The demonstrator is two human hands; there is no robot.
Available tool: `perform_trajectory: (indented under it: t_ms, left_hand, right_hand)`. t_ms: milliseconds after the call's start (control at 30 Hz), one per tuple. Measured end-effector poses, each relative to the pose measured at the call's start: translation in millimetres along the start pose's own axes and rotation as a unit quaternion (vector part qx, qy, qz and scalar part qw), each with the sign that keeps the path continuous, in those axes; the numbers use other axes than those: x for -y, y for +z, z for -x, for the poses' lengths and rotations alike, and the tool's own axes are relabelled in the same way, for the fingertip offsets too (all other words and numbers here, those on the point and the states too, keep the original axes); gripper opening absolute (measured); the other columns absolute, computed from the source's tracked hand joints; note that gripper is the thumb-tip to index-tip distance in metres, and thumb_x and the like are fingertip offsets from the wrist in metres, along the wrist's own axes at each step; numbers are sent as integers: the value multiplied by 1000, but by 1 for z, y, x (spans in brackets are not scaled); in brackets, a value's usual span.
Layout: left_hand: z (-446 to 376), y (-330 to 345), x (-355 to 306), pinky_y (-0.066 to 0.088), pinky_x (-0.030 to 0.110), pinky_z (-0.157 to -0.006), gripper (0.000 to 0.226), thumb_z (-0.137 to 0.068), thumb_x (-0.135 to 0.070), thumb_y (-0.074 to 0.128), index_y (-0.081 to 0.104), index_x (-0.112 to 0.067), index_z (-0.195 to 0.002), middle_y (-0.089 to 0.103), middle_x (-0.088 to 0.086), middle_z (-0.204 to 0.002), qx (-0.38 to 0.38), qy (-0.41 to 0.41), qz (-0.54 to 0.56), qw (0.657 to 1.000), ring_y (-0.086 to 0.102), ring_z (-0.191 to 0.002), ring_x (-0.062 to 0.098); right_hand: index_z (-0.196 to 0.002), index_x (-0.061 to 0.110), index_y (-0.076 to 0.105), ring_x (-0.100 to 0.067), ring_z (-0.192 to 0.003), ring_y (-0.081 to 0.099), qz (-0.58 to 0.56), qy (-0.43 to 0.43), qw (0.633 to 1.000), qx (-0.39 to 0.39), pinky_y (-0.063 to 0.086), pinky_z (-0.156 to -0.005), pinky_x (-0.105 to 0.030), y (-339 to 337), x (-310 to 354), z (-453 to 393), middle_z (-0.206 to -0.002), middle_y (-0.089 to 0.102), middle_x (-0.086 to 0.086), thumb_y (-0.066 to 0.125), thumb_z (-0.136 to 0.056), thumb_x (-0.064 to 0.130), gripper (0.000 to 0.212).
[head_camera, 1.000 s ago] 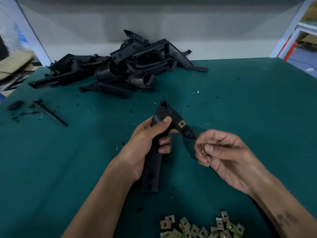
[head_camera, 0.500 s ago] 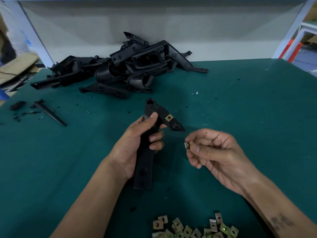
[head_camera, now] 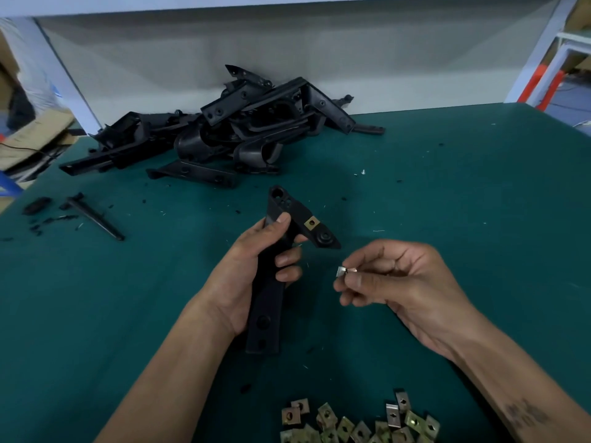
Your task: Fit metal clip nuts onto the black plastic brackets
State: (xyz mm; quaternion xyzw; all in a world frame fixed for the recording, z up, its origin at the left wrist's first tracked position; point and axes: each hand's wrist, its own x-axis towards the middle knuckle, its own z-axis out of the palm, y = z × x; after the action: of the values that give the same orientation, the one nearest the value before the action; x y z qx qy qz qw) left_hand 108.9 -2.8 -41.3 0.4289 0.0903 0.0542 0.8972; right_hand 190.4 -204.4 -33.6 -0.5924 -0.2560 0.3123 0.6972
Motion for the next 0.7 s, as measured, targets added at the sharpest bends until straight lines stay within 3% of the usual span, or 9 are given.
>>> perform_trajectory:
  t_ms: [200,333,500,700]
  left_hand:
    - [0,7,8,48,16,-54,11,-77,-10,76,69,-18,-75,54,-2,-73,-20,37,-35,999,50,-59,6]
    - [5,14,12,46,18,-52,14,-73,-12,82,70,-17,-73,52,1,-64,-25,11,-142,989,49,-52,10]
    - [6,23,16,49,19,-51,9,-66,-22,81,75,-15,-70,58,4,-59,-49,6,-180,983,55,-50,11]
    - [7,22,17,49,18,-49,6,-72,-18,78,76,-17,-66,62,1,-59,-35,4,-175,984,57,-49,8]
  right_hand:
    - [-93,8,74,-32,-70,74,-39,-57,995,-65,58,-62,-26,1,-4,-5,-86,75,-25,83,-70,14,26]
    - [-90,0,70,-31,-65,74,8,-101,990,-94,58,-59,-25,9,-7,-5,-80,75,-20,79,-74,8,20]
    - [-94,2,72,-20,-71,75,88,-141,983,-73,58,-63,-24,16,-11,-1,-82,77,-9,76,-83,2,11]
    - [-102,12,73,-14,-86,76,198,-193,959,-56,59,-78,-26,13,-11,1,-91,78,4,81,-82,11,21]
